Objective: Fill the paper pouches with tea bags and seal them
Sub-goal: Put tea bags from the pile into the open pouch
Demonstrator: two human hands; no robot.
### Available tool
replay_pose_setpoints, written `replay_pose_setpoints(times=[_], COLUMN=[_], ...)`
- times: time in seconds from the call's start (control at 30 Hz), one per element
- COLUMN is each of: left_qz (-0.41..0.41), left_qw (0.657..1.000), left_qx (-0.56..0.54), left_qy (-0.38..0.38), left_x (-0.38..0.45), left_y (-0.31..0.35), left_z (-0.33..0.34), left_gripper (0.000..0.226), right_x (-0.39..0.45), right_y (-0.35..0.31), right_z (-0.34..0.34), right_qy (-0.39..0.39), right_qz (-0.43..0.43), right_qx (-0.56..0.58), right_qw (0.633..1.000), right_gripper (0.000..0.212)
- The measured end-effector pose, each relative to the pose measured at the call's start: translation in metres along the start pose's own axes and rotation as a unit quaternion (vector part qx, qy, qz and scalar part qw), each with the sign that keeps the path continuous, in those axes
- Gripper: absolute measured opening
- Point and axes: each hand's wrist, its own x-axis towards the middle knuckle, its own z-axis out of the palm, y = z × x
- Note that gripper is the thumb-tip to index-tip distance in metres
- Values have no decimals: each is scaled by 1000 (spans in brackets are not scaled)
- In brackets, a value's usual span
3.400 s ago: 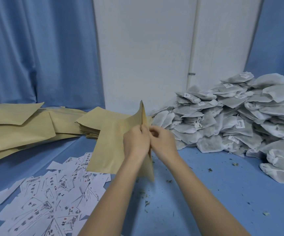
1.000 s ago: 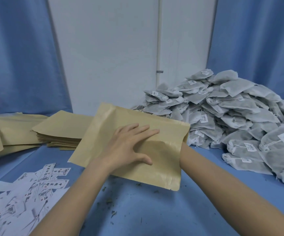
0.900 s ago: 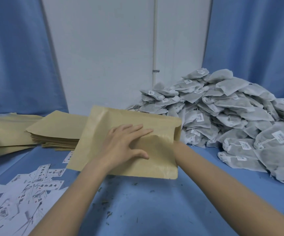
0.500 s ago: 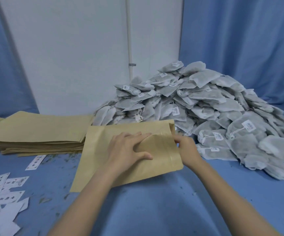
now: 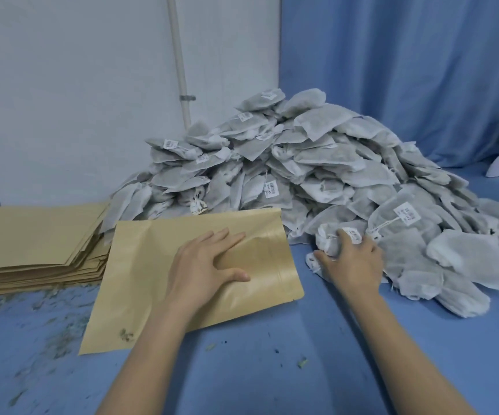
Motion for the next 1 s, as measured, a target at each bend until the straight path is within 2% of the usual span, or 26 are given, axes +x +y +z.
replay_pose_setpoints(times=[0.07, 0.13, 0.2, 0.23, 0.27, 0.3, 0.37, 0.4, 0.43, 0.47, 0.5, 0.57, 0.63, 0.7, 0.77, 0.83, 0.87, 0.9, 0.93, 1.0], left_qz=[2, -2, -9, -11, -12, -13, -16, -18, -19, -17, -13, -1, 19, 44, 63, 68, 68, 68, 67, 58], left_qw=[1000, 1000, 1000, 1000, 1000, 1000, 1000, 1000, 999, 999, 999, 998, 997, 997, 998, 997, 996, 996, 995, 997], left_qx=[4, 11, 11, 9, 7, 6, -2, -11, -19, -25, -30, -56, -74, -55, -30, -29, -31, -30, -26, -12], left_qy=[-3, -5, -5, -3, 0, 4, 14, 19, 23, 27, 31, 36, 33, 17, -8, -36, -49, -58, -62, -55], left_x=[2, 4, 5, 5, 5, 4, 3, 3, 3, 3, 3, 2, 2, 3, 4, 3, 3, 2, 2, 3], left_y=[-1, -2, -3, -3, -4, -4, -5, -5, -5, -5, -5, -4, -2, 0, 3, 9, 12, 13, 14, 11], left_z=[3, 4, 3, 2, 1, -1, -4, -6, -8, -10, -11, -12, -15, -18, -19, -14, -10, -6, -4, -3], left_gripper=[71, 71, 71, 71, 71, 71, 69, 69, 68, 67, 67, 65, 66, 69, 71, 71, 70, 70, 70, 69], right_x=[4, 6, 4, 3, 2, 1, -1, -3, -4, -7, -10, -15, -18, -21, -25, -25, -25, -29, -29, -26], right_y=[-1, 0, -2, -5, -8, -13, -21, -24, -26, -27, -29, -33, -37, -42, -50, -59, -60, -63, -61, -54], right_z=[0, -5, -15, -21, -27, -33, -43, -47, -48, -48, -46, -42, -41, -43, -44, -36, -33, -35, -35, -40], right_qy=[17, 62, 83, 72, 52, 22, -67, -115, -159, -201, -240, -303, -346, -362, -335, -279, -273, -261, -249, -239], right_qz=[-14, -30, -7, 19, 45, 73, 128, 145, 150, 145, 134, 106, 50, -35, -87, -90, -82, -116, -148, -194], right_qx=[-41, 8, 188, 303, 417, 531, 717, 772, 799, 807, 804, 774, 721, 645, 530, 401, 360, 303, 274, 280], right_qw=[999, 998, 979, 950, 906, 844, 681, 608, 560, 536, 527, 546, 598, 673, 774, 868, 888, 909, 917, 909], right_gripper=[58, 46, 34, 27, 20, 13, 10, 12, 14, 18, 22, 26, 26, 24, 18, 35, 35, 30, 25, 24])
